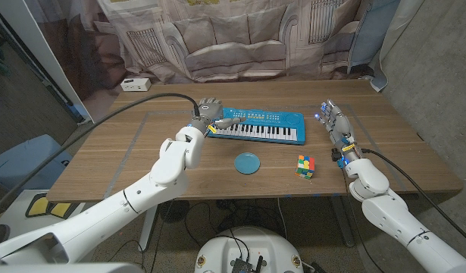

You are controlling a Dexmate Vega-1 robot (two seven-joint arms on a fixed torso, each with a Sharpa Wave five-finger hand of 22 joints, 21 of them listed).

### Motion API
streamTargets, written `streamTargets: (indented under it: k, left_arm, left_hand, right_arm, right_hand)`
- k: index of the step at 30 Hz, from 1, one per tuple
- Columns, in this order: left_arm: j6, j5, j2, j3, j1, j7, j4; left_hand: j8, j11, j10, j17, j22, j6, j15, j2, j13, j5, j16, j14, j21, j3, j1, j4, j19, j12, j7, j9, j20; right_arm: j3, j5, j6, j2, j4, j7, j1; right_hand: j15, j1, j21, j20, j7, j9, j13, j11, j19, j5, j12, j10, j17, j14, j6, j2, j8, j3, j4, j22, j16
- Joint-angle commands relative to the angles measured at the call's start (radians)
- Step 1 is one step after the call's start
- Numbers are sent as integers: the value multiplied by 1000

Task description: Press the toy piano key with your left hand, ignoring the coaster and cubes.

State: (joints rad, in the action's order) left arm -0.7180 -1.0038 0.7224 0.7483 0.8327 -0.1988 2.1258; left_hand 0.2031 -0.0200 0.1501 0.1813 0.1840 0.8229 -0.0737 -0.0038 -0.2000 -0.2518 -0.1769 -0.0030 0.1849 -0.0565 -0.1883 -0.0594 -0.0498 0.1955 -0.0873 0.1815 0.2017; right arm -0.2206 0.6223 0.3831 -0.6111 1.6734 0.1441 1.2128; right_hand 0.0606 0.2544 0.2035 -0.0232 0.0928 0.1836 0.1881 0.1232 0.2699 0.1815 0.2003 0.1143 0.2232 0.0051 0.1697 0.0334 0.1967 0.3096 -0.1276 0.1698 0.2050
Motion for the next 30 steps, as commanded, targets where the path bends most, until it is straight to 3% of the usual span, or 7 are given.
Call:
streamTargets:
  k: [1,9,18,30]
  left_arm:
    - [26,-6,-19,18,-27,-28,-52]
    - [35,-37,-23,50,-65,-102,-77]
    - [41,-67,-29,73,-89,-169,-89]
    - [51,-75,-45,73,-95,-194,-107]
  left_hand:
    - [-2,-7,-1,3,2,0,-4,2,1,-6,-3,-5,7,-11,6,0,-6,2,-7,1,2]
    - [-16,33,-45,3,2,-34,4,6,1,-12,-2,-28,5,-18,7,-3,-28,-6,9,2,-2]
    - [-26,42,-84,4,3,-81,10,9,2,-17,1,-64,2,-27,10,-8,-56,-8,25,2,-2]
    - [-17,48,-91,4,4,-72,15,12,2,-21,-4,-70,4,-33,14,-12,-66,-3,57,1,-4]
  right_arm:
    - [1,-4,-12,-3,7,8,2]
    - [2,-2,-27,-10,14,10,0]
    - [6,1,-25,-13,16,8,4]
    - [10,1,-25,-15,18,10,10]
  right_hand:
    - [4,1,-3,4,-3,5,6,2,10,-3,3,8,0,5,11,15,3,-5,1,2,6]
    - [4,2,-3,4,-3,5,6,2,10,-3,3,8,-1,5,15,16,4,-6,0,2,6]
    - [4,5,-3,3,-4,5,6,0,12,-3,3,9,-2,5,19,19,4,-5,-1,2,5]
    - [6,9,-4,3,-4,5,6,2,13,-3,3,9,-2,6,21,22,4,-4,-3,2,5]
